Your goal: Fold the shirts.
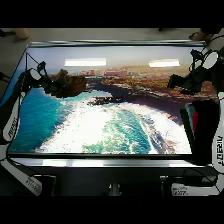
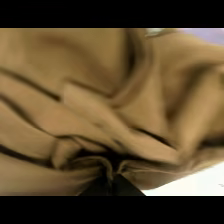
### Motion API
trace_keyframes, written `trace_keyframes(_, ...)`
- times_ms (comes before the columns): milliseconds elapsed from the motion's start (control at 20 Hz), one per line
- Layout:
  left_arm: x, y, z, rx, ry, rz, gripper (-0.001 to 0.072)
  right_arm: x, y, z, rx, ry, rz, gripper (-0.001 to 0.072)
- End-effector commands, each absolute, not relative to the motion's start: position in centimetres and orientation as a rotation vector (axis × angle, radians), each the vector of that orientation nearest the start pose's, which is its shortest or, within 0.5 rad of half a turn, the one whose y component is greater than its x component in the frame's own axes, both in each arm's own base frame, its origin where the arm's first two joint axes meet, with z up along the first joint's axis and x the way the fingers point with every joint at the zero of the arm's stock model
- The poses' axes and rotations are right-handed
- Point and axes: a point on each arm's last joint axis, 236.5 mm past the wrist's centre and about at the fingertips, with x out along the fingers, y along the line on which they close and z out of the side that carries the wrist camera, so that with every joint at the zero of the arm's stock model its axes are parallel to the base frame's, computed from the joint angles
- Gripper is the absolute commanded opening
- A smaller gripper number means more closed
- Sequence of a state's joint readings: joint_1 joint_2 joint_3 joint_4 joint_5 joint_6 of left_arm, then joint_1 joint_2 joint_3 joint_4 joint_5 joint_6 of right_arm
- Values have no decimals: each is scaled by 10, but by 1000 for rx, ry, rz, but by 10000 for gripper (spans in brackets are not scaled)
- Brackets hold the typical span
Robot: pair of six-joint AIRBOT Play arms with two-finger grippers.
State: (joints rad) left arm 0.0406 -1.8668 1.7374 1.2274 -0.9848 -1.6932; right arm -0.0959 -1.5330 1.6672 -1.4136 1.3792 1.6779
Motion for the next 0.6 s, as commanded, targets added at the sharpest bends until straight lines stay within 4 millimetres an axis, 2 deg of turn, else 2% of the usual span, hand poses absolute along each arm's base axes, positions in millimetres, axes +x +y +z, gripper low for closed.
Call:
trace_keyframes(0, 577, -85, 92, -273, 851, -274, 27, 459, -8, 97, 246, 1156, -17, 670)
trace_keyframes(50, 567, -105, 156, -183, 726, -343, 27, 462, -9, 117, 241, 1090, -17, 670)
trace_keyframes(100, 550, -125, 216, -127, 612, -398, 27, 463, -10, 146, 236, 1003, -15, 670)
trace_keyframes(150, 525, -146, 277, -88, 485, -448, 28, 462, -10, 177, 230, 913, -12, 671)
trace_keyframes(250, 463, -180, 370, -64, 285, -534, 27, 448, -10, 249, 217, 713, -5, 671)
trace_keyframes(350, 402, -208, 423, -59, 175, -629, 27, 417, -12, 307, 189, 565, -15, 670)
trace_keyframes(400, 378, -221, 438, -49, 140, -672, 28, 399, -16, 327, 168, 517, -32, 670)
trace_keyframes(450, 361, -230, 446, -21, 117, -696, 27, 380, -19, 345, 150, 477, -47, 670)
trace_keyframes(500, 354, -235, 445, 8, 120, -696, 27, 364, -20, 355, 139, 457, -57, 670)
trace_keyframes(550, 355, -237, 434, 21, 160, -672, 27, 349, -19, 358, 138, 462, -56, 670)
